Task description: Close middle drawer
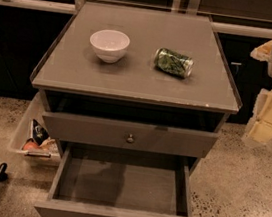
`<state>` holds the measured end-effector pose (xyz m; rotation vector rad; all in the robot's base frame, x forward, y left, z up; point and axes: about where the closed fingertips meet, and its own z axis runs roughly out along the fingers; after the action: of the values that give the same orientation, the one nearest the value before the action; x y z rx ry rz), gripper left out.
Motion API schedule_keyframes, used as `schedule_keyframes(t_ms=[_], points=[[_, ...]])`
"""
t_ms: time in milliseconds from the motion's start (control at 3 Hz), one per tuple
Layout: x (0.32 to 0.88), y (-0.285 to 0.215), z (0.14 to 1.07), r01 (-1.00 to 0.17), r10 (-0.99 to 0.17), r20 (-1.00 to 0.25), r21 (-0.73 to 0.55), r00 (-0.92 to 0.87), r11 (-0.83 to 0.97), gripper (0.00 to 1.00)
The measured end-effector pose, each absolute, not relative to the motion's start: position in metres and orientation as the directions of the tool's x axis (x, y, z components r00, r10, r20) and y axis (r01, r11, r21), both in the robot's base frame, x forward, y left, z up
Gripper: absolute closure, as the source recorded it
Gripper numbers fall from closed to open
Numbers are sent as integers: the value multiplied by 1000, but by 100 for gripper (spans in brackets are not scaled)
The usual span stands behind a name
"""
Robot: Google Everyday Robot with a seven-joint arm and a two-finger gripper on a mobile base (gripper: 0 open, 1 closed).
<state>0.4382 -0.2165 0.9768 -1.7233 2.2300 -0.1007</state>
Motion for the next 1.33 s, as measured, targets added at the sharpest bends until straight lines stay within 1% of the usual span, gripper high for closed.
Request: schedule_keyframes(t_ms=[333,1000,1333], points=[[438,-217,977,-928,-953,-206,-254,-223,272,0],[414,-232,927,-935,-945,-230,-216,-231,281,0],[398,-237,889,-942,-940,-267,-200,-213,270,18]])
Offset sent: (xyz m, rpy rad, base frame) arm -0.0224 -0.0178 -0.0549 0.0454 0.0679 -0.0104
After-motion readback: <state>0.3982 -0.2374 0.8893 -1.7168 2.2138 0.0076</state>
